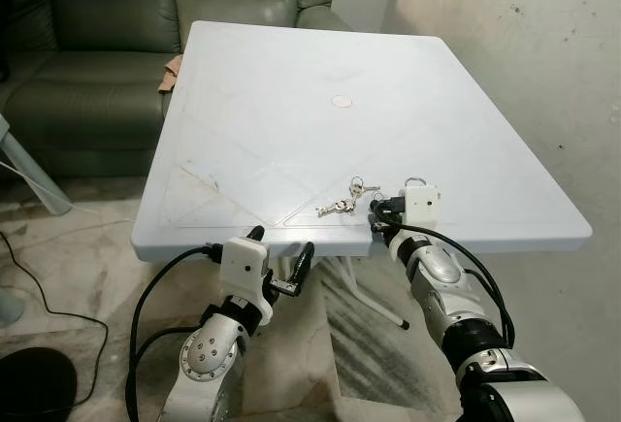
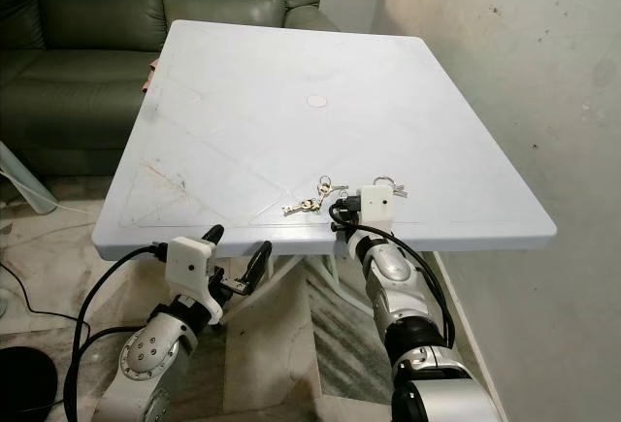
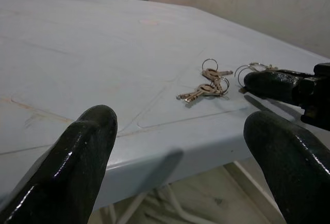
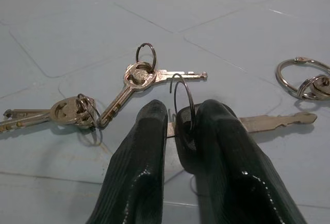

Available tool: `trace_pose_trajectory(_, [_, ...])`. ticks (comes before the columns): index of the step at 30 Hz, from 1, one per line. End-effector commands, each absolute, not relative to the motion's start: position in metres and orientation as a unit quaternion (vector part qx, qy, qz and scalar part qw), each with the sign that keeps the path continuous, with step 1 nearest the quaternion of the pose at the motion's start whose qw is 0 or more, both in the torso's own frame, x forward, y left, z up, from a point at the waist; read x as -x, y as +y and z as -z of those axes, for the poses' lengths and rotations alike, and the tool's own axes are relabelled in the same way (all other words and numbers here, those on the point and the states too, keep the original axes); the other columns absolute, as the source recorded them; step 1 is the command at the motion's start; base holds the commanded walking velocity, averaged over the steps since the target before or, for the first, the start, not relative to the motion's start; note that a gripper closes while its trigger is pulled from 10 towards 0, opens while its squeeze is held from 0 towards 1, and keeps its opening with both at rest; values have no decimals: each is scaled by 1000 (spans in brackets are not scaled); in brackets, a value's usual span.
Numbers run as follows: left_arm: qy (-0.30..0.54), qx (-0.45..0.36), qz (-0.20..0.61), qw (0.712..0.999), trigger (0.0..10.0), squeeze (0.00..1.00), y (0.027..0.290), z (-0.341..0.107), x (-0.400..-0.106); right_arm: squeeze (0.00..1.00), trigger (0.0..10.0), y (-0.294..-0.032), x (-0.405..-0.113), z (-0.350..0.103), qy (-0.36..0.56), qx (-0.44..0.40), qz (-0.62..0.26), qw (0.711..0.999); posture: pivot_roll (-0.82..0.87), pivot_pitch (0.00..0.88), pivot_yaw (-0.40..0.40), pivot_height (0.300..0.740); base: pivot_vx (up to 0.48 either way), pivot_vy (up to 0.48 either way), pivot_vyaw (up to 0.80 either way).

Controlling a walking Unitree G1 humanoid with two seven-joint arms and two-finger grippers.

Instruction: Hang keys on a hook

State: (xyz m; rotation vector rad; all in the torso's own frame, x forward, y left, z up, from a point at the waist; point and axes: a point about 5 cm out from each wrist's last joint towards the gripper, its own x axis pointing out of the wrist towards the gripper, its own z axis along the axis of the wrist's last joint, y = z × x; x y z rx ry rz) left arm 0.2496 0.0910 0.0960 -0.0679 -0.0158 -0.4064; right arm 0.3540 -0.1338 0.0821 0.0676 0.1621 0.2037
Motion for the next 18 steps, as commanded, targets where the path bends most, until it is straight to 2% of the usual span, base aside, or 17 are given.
trace_pose_trajectory(1, [-9,34,199,979,10000,0,90,-98,-248,0,10000,-137,-357,-85,75,-30,-95,992,135,107,-102,740,0,0,0])
trace_pose_trajectory(5, [-9,34,198,980,10000,0,90,-98,-248,0,10000,-137,-357,-86,73,-31,-96,992,135,108,-102,740,0,0,0])
trace_pose_trajectory(6, [-9,34,198,980,10000,0,90,-98,-247,0,7725,-137,-358,-87,71,-32,-95,992,135,111,-102,740,0,0,0])
trace_pose_trajectory(7, [-9,34,198,980,10000,0,90,-98,-247,0,7725,-137,-358,-87,71,-33,-94,993,135,111,-102,740,0,0,0])
trace_pose_trajectory(8, [-8,34,198,980,10000,0,90,-98,-248,0,6000,-136,-358,-87,70,-33,-93,993,136,111,-102,740,0,0,0])
trace_pose_trajectory(10, [-8,33,198,980,10000,0,90,-98,-248,0,0,-136,-358,-88,68,-36,-93,993,137,112,-102,740,0,0,0])
trace_pose_trajectory(14, [-9,33,197,980,10000,0,90,-98,-248,0,0,-136,-359,-88,68,-34,-92,993,138,113,-102,740,0,0,0])
trace_pose_trajectory(15, [-9,33,196,980,10000,0,91,-98,-248,0,627,-136,-359,-88,68,-34,-93,993,139,113,-103,740,0,0,0])
trace_pose_trajectory(18, [-9,33,195,980,10000,0,91,-98,-248,0,706,-136,-359,-88,69,-33,-93,993,141,114,-103,740,0,0,0])
